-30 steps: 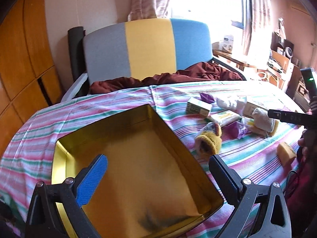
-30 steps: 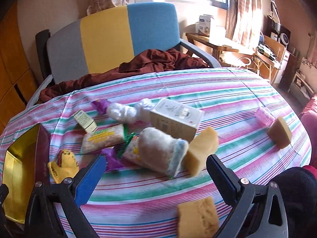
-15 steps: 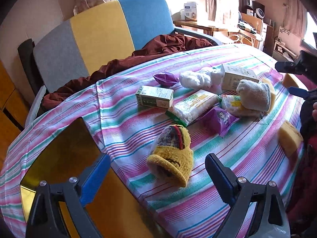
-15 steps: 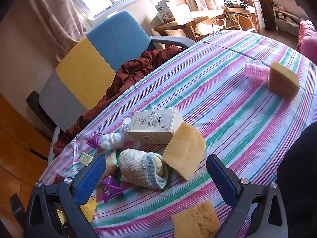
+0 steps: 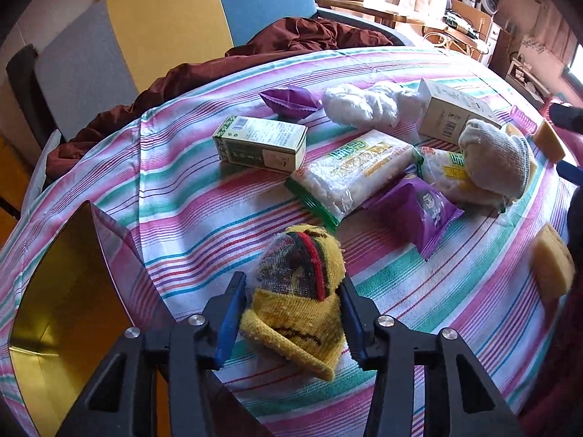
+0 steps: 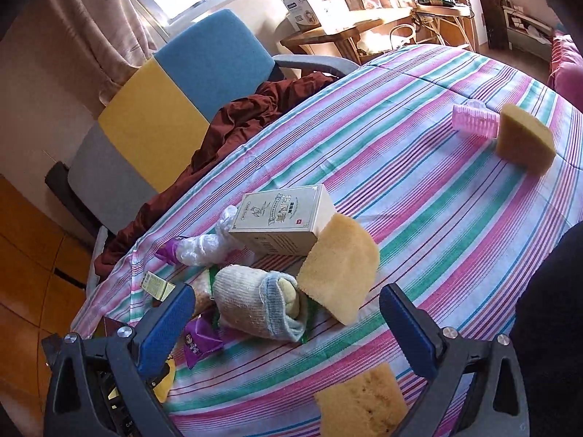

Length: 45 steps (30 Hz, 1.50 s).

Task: Organize objects
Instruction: 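Grasp the yellow slipper with the left tool while the right tool grasps a yellow sponge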

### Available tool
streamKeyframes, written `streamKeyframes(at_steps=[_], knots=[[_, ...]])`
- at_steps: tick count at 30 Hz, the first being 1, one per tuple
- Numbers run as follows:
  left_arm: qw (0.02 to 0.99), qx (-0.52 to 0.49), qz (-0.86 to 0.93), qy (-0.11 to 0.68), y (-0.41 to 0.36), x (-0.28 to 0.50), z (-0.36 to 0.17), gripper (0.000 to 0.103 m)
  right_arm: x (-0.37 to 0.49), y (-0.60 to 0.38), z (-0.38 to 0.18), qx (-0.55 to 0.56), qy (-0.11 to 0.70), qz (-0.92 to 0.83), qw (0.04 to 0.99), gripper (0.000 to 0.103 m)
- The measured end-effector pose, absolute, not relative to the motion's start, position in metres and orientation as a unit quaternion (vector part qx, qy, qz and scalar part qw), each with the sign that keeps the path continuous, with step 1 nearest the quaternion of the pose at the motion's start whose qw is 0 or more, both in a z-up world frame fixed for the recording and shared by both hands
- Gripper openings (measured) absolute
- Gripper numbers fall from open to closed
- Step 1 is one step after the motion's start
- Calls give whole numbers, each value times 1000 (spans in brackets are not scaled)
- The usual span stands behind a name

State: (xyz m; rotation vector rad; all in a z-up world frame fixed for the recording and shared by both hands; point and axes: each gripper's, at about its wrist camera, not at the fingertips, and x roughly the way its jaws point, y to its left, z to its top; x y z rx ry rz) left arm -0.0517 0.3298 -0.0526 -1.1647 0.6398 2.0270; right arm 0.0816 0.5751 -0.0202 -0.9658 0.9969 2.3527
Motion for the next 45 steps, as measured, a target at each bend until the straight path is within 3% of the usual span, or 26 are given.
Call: streamKeyframes(at_steps=[5,13,24,32,39,41,43,45], knots=[[351,-444,794,220,322,-51,-44,36,87,583,-24,-341,379,833,218,103],[361,-411,818,178,294,-24,-20,35,96,599,-30,-328,415,811,250,103],[368,-403,830,113,246,4,-1,35,85,596,-43,-390,421,786,229,92],[371,-394,837,84,210,10,11,35,72,556,-35,-557,226,771,210,92],[362,-395,843,55,184,8,11,35,70,533,-66,-663,131,716,177,91],[355,-396,845,50,175,6,11,35,69,528,-74,-676,117,707,170,70],[343,-397,850,45,165,3,10,35,68,523,-83,-688,105,700,162,56],[327,-399,856,39,153,-1,8,35,68,520,-85,-689,94,701,160,56]])
